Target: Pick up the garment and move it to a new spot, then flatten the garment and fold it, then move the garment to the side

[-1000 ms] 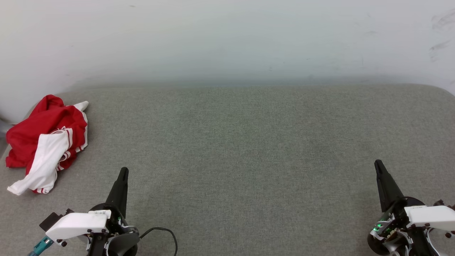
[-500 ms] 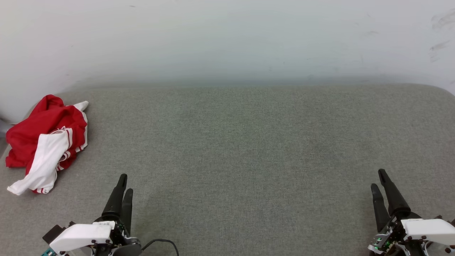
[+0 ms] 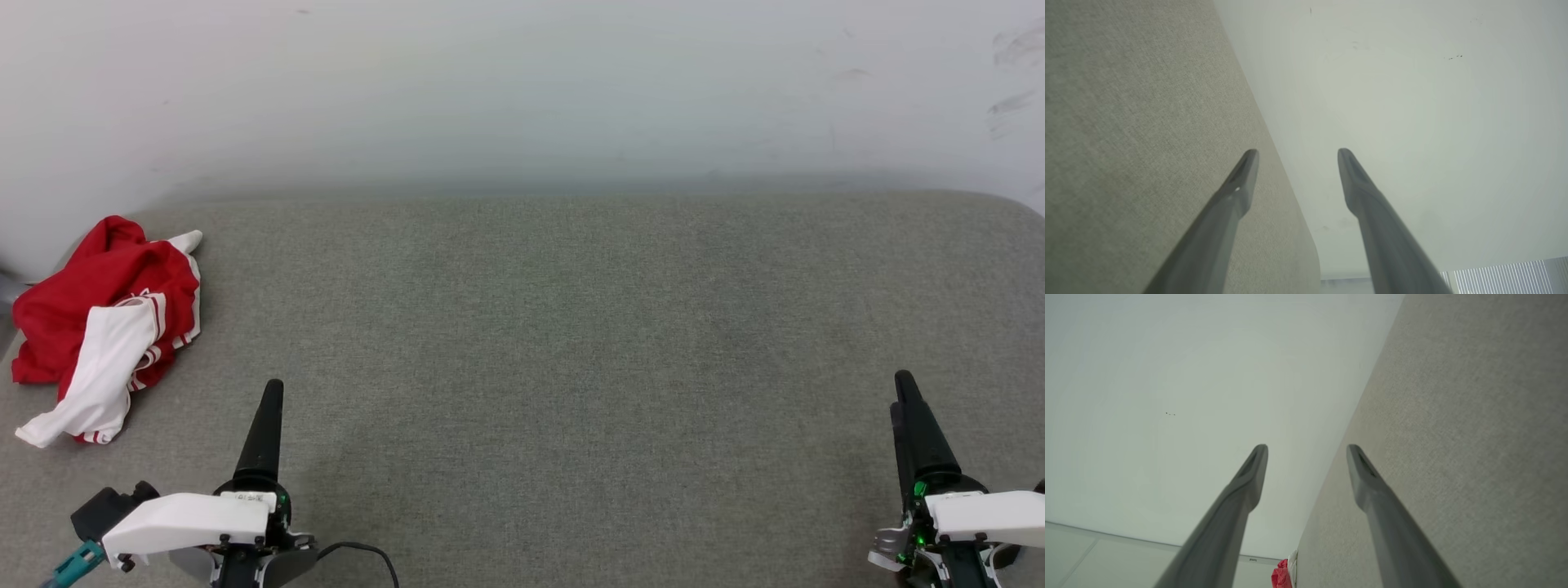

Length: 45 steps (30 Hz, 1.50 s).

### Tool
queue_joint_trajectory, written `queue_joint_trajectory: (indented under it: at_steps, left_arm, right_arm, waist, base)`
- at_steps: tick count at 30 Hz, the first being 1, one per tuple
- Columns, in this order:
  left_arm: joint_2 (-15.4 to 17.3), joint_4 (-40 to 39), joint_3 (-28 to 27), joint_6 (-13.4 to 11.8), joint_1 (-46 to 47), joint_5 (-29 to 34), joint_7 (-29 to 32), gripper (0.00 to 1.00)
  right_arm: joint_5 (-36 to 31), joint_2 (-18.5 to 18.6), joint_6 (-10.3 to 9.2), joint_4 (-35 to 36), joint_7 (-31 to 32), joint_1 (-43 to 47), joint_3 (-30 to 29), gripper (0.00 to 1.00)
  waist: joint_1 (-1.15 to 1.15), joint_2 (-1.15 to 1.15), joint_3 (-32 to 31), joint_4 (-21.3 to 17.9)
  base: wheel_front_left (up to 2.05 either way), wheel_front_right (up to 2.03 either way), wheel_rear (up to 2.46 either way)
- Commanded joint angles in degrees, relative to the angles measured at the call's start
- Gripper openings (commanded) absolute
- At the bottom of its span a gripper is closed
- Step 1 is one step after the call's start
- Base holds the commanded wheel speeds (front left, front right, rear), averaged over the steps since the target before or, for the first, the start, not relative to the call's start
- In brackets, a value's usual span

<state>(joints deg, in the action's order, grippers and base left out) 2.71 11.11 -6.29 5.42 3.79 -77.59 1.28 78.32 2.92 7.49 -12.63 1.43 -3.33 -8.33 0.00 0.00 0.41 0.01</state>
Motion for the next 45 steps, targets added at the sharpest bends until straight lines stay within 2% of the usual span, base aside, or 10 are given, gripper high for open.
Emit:
queue_joint_trajectory:
  at_steps: [1, 8, 9, 11, 24, 34, 45]
  left_arm:
    - [0.1, -1.9, 0.2, -0.6, 1.0, 2.7, -0.6, 1.0]
    - [0.1, -4.5, 1.7, -3.3, 0.7, 10.7, -2.3, 1.0]
    - [0.1, -5.2, 2.3, -4.1, 0.7, 14.3, -2.9, 1.0]
    - [0.1, -5.6, 2.7, -4.8, 0.6, 16.7, -3.4, 1.0]
    - [0.1, -7.2, 4.8, -8.2, -0.1, 30.3, -6.0, 1.0]
    - [0.2, -7.4, 6.2, -9.8, -0.6, 39.6, -7.8, 1.0]
    - [0.2, -7.7, 7.5, -10.8, -1.2, 46.7, -9.4, 1.0]
  right_arm:
    - [-3.1, 0.0, 0.0, 2.1, -0.8, -0.2, -0.3, 1.0]
    - [-11.5, 0.0, 0.0, 5.2, -2.4, 0.3, -0.3, 1.0]
    - [-15.6, 0.0, 0.0, 6.4, -3.1, 0.6, 0.0, 1.0]
    - [-18.3, 0.0, 0.0, 7.2, -3.5, 0.8, 0.3, 1.0]
    - [-34.4, 0.0, 0.0, 10.0, -6.1, 2.5, 3.1, 1.0]
    - [-42.7, 0.0, 0.0, 10.1, -7.9, 3.6, 3.8, 1.0]
    - [-49.5, 0.0, 0.0, 10.3, -9.5, 4.4, 3.9, 1.0]
  waist:
    - [0.0, 0.0, 0.0, 0.0]
    - [0.0, 0.0, 0.2, 0.1]
    - [0.0, 0.0, 0.3, 0.1]
    - [0.0, 0.0, 0.3, 0.1]
    - [0.0, 0.0, 0.2, 0.3]
    - [0.0, 0.0, 0.1, 0.5]
    - [0.0, 0.0, 0.0, 0.6]
  base:
    - [0.0, 0.0, 0.0]
    - [0.0, 0.0, 0.0]
    - [0.0, 0.0, 0.0]
    - [0.0, 0.0, 0.0]
    - [0.0, 0.0, 0.0]
    - [0.0, 0.0, 0.0]
    - [0.0, 0.0, 0.0]
